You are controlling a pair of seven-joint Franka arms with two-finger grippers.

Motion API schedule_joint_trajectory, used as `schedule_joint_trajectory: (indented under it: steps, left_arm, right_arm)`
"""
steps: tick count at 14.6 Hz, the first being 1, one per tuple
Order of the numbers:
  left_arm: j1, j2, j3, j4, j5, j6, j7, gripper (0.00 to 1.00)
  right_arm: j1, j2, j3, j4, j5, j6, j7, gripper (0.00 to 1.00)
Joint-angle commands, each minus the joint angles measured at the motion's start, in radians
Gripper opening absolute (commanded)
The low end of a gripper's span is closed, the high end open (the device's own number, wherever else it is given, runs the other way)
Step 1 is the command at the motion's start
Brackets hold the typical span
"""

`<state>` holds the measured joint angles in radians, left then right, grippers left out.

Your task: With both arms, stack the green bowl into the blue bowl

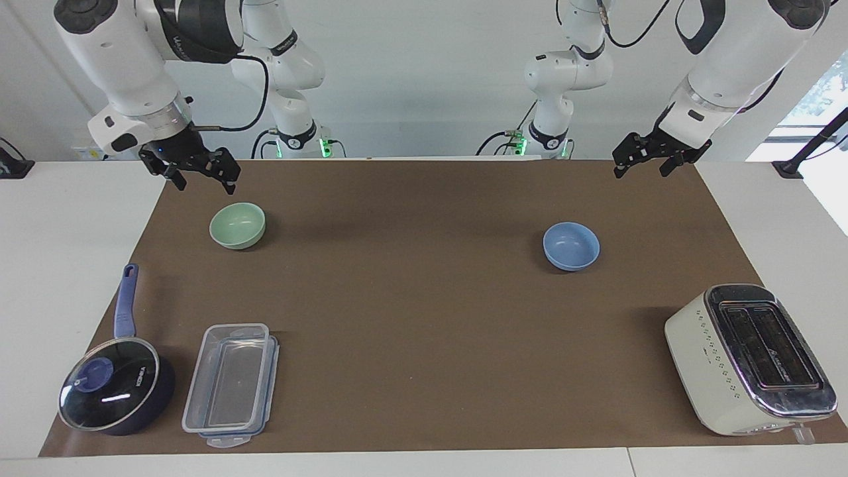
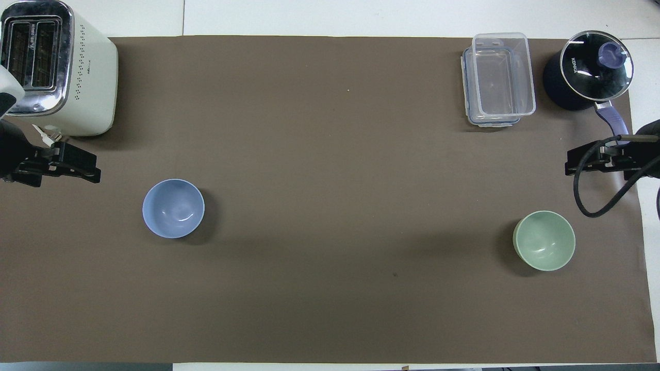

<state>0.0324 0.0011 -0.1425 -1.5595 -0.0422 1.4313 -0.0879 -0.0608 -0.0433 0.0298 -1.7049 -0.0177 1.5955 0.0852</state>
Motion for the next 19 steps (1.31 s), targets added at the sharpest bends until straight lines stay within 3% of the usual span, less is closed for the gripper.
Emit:
schedule_joint_trajectory:
  steps: [1,8,12,15,19]
  left_arm:
    - [-0.003,-0.016,-0.005,-0.005,0.025,-0.006,-0.004,1.0]
    - [-0.002,-0.02,-0.003,-0.013,0.024,0.009,0.008,1.0]
    - [0.007,-0.041,-0.003,-0.065,0.024,0.058,0.01,1.0]
    - [0.014,-0.069,0.004,-0.195,0.022,0.171,0.019,1.0]
    - [0.037,-0.101,0.008,-0.462,0.024,0.413,0.124,1.0]
  right_arm:
    - [-0.005,-0.02,0.007,-0.019,0.015,0.003,-0.001,1.0]
    - [-0.004,-0.02,0.005,-0.018,0.013,0.009,0.008,1.0]
    - [-0.01,-0.021,0.007,-0.022,0.013,0.011,0.005,1.0]
    - [-0.007,-0.023,0.007,-0.033,0.01,0.033,0.005,1.0]
    - [-0.014,-0.036,0.007,-0.068,0.01,0.064,-0.002,1.0]
